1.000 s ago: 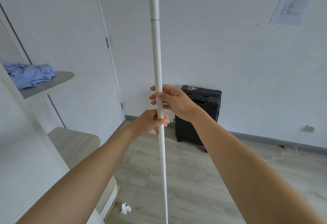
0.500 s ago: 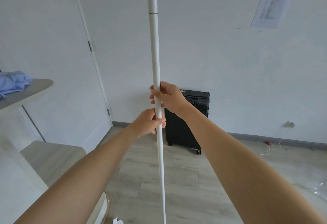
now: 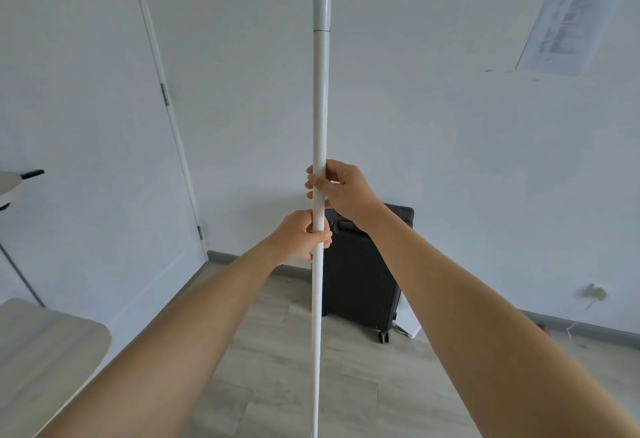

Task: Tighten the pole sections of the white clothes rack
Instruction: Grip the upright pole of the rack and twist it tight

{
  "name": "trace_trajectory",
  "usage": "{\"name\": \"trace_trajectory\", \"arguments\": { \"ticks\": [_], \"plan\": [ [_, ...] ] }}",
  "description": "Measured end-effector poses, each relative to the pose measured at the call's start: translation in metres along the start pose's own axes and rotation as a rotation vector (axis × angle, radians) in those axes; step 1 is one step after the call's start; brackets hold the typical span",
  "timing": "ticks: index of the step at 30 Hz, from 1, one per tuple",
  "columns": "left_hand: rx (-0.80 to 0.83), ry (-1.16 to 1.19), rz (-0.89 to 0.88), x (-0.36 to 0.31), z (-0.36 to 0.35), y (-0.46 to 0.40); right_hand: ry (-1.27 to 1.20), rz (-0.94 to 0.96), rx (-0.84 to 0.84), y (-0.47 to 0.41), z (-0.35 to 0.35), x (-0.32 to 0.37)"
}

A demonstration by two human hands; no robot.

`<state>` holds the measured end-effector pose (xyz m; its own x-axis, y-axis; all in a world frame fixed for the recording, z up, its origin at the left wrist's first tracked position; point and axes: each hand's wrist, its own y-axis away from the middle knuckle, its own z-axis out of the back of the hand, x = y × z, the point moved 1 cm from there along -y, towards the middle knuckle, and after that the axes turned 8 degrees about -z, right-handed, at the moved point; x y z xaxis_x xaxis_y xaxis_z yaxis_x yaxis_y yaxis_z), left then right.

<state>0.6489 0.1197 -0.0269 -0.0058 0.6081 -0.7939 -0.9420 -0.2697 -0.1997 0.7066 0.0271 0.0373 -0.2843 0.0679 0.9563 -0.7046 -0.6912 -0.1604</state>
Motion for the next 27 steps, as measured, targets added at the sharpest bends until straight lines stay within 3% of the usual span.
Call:
{"name": "trace_trajectory", "arguments": {
  "ticks": [16,27],
  "plan": [
    [0.05,-0.01,-0.019,-0.002,-0.073,-0.148,0.034,-0.114,-0.109,-0.093,0.108,-0.052],
    [-0.052,0.047,-0.08,0.015,-0.075,-0.161,0.042,-0.102,-0.035,-0.108,0.098,-0.06]
  ]
}}
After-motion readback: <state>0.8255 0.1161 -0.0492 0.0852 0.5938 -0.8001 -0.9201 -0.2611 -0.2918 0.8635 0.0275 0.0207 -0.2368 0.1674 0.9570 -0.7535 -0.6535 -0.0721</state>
